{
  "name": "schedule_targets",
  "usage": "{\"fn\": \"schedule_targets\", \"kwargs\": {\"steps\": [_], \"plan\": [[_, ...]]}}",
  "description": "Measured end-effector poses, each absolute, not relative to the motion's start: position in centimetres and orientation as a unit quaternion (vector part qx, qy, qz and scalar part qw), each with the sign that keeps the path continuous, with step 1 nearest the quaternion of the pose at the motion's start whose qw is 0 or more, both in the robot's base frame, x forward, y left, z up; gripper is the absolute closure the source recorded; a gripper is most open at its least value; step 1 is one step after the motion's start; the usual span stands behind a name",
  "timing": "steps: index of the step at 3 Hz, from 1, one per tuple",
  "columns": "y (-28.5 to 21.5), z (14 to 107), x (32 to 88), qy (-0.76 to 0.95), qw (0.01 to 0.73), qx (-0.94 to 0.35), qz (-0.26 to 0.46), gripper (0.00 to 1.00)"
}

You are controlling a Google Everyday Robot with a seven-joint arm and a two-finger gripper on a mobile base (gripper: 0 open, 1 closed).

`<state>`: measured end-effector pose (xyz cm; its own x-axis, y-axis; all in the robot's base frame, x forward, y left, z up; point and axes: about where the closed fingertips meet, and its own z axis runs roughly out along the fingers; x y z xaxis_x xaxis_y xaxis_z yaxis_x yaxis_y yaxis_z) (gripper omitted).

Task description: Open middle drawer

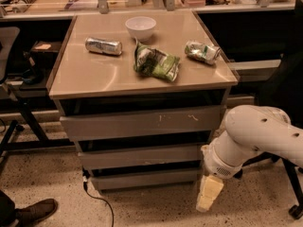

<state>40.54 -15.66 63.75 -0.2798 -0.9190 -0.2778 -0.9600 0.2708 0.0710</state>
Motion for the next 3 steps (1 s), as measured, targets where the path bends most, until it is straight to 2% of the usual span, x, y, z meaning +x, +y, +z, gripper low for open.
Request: {"fn": "schedule_targets", "kwargs": {"steps": [2, 3], "plan": [[-12.3, 53.5, 40.3, 0.785, 0.083, -0.589, 0.174, 0.00], [-12.3, 53.5, 40.3, 0.785, 0.083, -0.589, 0.174, 0.00]]}}
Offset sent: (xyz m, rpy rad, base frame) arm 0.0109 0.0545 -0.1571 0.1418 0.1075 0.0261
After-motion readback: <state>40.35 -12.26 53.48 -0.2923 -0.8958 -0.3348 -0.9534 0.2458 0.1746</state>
